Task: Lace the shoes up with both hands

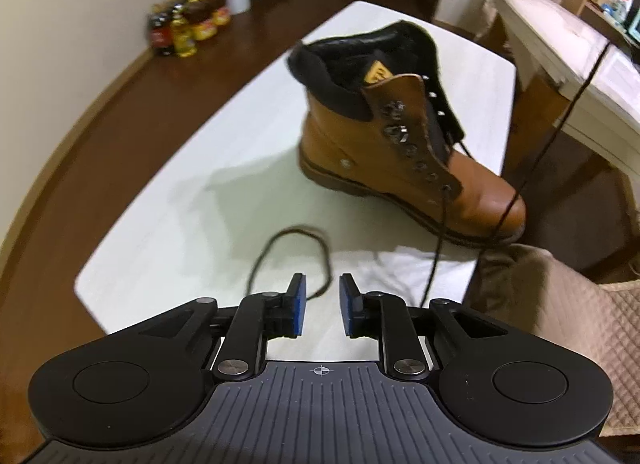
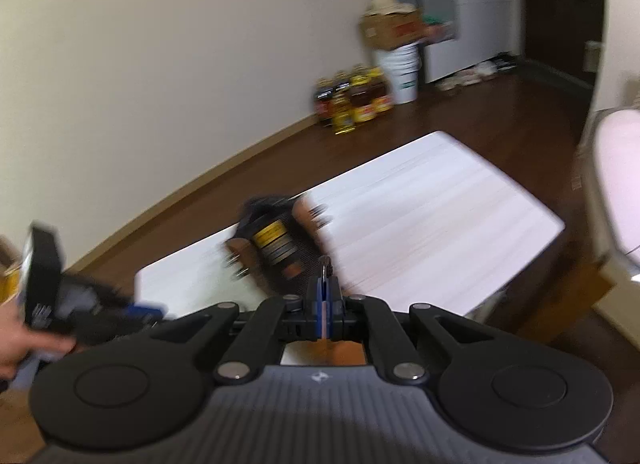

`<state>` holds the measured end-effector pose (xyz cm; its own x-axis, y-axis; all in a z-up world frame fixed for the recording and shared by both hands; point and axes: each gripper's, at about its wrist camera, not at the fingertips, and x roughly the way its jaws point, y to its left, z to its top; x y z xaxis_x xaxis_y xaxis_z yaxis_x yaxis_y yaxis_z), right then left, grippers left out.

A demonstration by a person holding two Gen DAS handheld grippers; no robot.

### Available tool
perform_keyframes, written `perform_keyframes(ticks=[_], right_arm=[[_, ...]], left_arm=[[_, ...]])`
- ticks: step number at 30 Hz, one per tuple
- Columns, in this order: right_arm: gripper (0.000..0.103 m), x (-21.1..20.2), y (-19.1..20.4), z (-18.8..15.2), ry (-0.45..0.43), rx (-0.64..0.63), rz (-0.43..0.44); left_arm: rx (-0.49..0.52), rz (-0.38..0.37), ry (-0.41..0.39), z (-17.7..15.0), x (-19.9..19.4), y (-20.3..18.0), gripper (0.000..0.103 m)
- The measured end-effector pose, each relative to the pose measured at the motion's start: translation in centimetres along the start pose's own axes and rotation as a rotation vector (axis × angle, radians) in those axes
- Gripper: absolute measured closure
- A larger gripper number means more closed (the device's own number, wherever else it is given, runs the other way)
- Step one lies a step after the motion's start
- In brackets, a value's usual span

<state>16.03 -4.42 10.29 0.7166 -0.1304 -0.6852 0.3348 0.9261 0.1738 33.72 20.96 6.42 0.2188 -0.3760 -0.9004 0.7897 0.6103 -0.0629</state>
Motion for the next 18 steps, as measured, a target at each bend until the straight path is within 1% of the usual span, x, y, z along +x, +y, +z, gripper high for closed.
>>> perform_keyframes(ticks=[1, 2, 3, 4, 7, 9, 10, 13, 14, 18], right_arm=[[0.101, -0.4, -0.7, 1.1, -0.029, -0.005, -0.032], [0.101, -0.8, -1.2, 2.1, -0.059, -0.012, -0.063], [0.101, -0.7, -1.7, 2.8, -0.072, -0.02, -0.073], [0.101, -0.4, -2.0, 3.3, -0.075, -0.027, -0.072], [0.101, 0.6, -3.0, 4.7, -0.085, -0.048, -0.07], [0.101, 1.3, -3.6, 5.7, -0.091, -0.062, -0.068], [0.101, 1.7, -4.0, 6.2, -0.094, -0.069, -0.068], [0.101, 2.7, -5.0, 7.6, -0.104, -0.091, -0.065], [0.101, 3.2, -5.4, 7.8, -0.092, -0.091, -0.061], [0.101, 5.7, -7.0, 7.6, -0.017, -0.077, -0.034]], left_arm=[[0.012, -0.037, 0.002, 0.3, 0.5, -0.7, 0.083], [0.016, -0.048, 0.002, 0.7, 0.8, -0.8, 0.083], [0.02, -0.067, -0.005, 1.1, 1.3, -1.5, 0.083], [0.018, -0.087, -0.012, 1.5, 2.1, -2.2, 0.083], [-0.001, -0.126, 0.005, 2.3, 3.8, -3.3, 0.085], [-0.052, -0.227, 0.012, 3.2, 5.5, -4.4, 0.085], [-0.058, -0.244, 0.02, 3.6, 6.1, -4.8, 0.085], [-0.082, -0.263, 0.008, 4.5, 8.1, -6.9, 0.086], [-0.087, -0.267, 0.002, 4.7, 8.6, -7.3, 0.086], [-0.122, -0.244, -0.005, 5.6, 10.2, -8.3, 0.086]])
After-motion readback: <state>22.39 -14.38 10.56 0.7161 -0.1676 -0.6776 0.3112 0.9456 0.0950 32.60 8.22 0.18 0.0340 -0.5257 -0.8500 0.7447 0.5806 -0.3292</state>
